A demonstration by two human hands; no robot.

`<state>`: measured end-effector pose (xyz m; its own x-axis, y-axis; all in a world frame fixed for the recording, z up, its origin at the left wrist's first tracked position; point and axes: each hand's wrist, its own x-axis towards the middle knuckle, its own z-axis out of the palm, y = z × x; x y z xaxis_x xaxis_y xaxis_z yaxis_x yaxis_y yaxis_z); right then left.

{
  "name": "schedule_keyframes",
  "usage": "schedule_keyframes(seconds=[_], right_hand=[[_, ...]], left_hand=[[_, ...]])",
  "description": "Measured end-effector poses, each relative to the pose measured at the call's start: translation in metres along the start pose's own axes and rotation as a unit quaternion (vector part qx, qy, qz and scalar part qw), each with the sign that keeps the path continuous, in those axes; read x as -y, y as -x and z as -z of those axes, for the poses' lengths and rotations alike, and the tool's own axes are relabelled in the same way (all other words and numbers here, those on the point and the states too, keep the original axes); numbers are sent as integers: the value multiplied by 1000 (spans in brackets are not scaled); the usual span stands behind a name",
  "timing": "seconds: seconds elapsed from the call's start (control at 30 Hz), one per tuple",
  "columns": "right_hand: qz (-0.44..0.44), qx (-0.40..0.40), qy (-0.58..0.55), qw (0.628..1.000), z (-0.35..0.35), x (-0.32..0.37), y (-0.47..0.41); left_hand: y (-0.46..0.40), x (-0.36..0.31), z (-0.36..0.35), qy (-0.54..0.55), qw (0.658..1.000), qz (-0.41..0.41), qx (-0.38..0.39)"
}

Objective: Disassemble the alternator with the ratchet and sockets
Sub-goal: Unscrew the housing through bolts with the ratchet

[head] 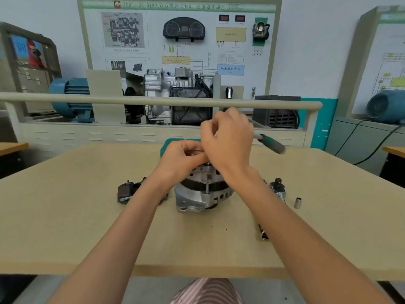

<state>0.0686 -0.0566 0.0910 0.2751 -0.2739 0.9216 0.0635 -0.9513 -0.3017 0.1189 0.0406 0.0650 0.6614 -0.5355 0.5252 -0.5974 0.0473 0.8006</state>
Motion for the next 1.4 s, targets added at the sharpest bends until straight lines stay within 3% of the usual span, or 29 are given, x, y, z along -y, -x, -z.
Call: schedule_keyframes(seconds=[0.07,0.13,0.2,0.3,0.37,0.4,0.47,0.53,0.57,0.63,0.67,0.73,0.8,0.87,0.93,1.0,1.07,1.13,1.27,1.4], right_hand=[[43,71,43,996,4,-2,-11],[26,140,-79,987,8,-4,-23],[-23,181,-254,950,11,-4,-29],[-73,169,-380,907,14,0,-25],[-30,138,-247,959,11,3,-18],[3,123,-87,989,7,5,-14],[39,98,200,974,0,12,-12],[43,104,265,958,-1,18,-16],[54,116,230,965,0,18,-20],[55,146,29,987,5,14,-22],[23,159,-113,980,8,10,-23],[-54,141,-351,924,12,6,-22],[-80,123,-401,904,15,6,-19],[-8,105,-286,952,11,9,-11],[87,77,-27,993,5,15,-4],[126,79,165,975,1,20,-6],[139,122,159,970,7,18,-18],[129,156,68,977,15,13,-23],[95,86,112,985,13,-3,-5],[68,49,36,996,8,7,-4]], left_hand=[[0,0,-4,-9,1000,-9,-13],[0,-2,-7,-8,1000,-1,-12],[0,-3,-5,-2,1000,18,4],[0,-4,3,6,999,30,43],[0,-7,6,9,998,36,53],[0,-7,5,5,998,31,45],[-1,-5,2,-16,999,27,8],[0,-5,-2,-38,999,33,-14],[-1,-4,-3,-40,998,33,-21],[0,-6,-3,-21,999,40,-13],[0,-8,-2,-12,999,46,5],[1,-8,0,-8,997,56,43],[2,-8,2,-14,997,49,54],[3,-8,3,-11,999,38,34],[2,-6,1,-36,999,26,-12],[3,-5,-3,-56,997,26,-44],[4,-6,-6,-46,998,22,-47],[4,-6,-6,-22,999,16,-37],[4,-4,-9,-10,999,-10,-36],[4,-1,-9,-19,999,-8,-46]])
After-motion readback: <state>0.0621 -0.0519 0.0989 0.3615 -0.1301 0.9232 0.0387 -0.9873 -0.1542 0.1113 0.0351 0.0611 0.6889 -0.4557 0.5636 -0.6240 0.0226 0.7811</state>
